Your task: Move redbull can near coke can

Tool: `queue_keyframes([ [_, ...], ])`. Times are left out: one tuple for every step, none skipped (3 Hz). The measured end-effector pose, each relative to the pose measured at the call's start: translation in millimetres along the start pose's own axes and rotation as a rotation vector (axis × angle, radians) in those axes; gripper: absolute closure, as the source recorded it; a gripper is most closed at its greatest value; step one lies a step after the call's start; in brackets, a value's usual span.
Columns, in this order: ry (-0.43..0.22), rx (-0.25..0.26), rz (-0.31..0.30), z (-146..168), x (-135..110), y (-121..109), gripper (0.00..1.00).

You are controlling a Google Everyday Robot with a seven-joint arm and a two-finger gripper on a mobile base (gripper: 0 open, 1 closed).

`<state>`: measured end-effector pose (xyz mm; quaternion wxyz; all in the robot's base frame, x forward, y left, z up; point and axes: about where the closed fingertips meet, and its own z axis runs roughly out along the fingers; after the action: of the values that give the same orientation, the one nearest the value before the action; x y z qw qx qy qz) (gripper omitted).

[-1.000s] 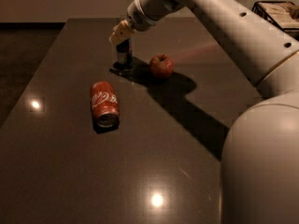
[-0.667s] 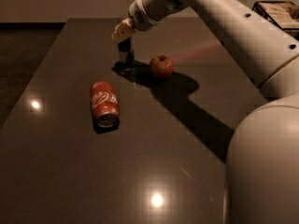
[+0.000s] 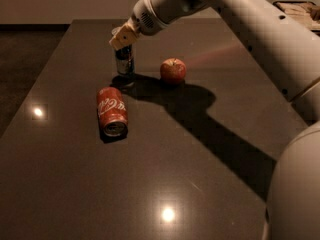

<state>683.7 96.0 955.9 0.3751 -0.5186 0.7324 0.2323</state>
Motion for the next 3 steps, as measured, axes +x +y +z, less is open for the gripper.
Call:
queue_keyframes([
  [-0.013,-0.075,-0.054,3,-9,29,1.0],
  [-0.009,-0.127,-0.089,5,-9,49,1.0],
  [0.004,-0.16,-0.11,4,-2,63,1.0],
])
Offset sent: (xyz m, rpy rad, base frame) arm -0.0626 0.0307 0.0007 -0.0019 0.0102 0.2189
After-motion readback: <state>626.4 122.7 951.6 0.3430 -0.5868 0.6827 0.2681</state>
